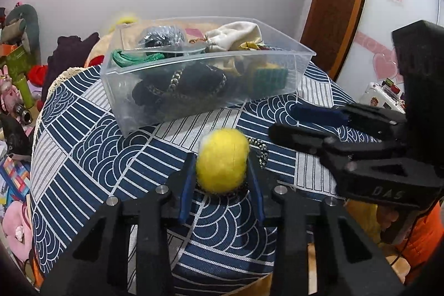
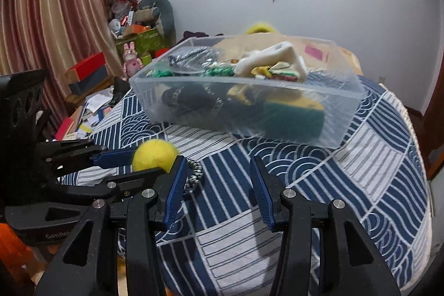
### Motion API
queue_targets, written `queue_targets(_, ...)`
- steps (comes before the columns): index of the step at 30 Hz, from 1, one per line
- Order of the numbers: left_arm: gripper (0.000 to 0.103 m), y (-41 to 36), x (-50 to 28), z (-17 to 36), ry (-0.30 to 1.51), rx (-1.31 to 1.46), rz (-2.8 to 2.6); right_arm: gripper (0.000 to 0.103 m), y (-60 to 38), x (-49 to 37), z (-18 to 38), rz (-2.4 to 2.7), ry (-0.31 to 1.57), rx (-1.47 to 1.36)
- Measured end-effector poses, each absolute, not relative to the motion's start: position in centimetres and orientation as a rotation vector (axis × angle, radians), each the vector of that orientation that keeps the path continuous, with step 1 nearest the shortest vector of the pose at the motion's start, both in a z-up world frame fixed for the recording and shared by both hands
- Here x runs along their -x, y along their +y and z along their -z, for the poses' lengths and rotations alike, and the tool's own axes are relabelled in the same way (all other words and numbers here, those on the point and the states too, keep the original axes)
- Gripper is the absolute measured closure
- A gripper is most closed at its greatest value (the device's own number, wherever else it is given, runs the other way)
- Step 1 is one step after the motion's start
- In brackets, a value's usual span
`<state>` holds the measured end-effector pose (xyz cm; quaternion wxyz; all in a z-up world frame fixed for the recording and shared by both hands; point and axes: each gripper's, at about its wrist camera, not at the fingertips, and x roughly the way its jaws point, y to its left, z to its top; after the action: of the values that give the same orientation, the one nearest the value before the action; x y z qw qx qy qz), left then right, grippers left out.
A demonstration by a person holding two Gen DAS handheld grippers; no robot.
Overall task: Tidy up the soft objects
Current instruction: 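Grasp the yellow felt ball with the left gripper while the right grasps the beaded bracelet, then drop the yellow ball into the box with the left gripper while the right drops the bracelet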
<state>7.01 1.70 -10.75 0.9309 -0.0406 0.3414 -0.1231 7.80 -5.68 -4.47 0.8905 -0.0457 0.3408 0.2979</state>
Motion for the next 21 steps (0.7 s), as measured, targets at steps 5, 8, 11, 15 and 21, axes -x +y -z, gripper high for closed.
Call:
queue_targets(5, 0.069, 1.9, -6.2, 10.2, 0.669, 0.076, 0.231, 0.07, -4.6, -8.1, 5.7, -0.652, 0.759, 0.091)
queue_targets(8, 0.069, 2.4, -6.0, 9.8, 0.658, 0.08, 0.222, 0.085, -3.8, -8.0, 6.6, -0.668, 0.788, 0.107)
queue_targets(11, 0.069, 2.8, -5.9, 9.5, 0.65, 0.089, 0.215, 0.094, -3.6, -7.8, 6.8, -0.663, 0.781, 0.129)
queue_targets(15, 0.069, 3.2, -5.8, 9.0, 0.629, 0.094, 0.203, 0.096, -3.5, -7.5, 6.4, -0.65, 0.763, 0.146)
queue_targets(21, 0.069, 4.1, -6.0, 7.4, 0.586, 0.118, 0.182, 0.096, -4.8, -7.2, 4.8, -0.604, 0.694, 0.148)
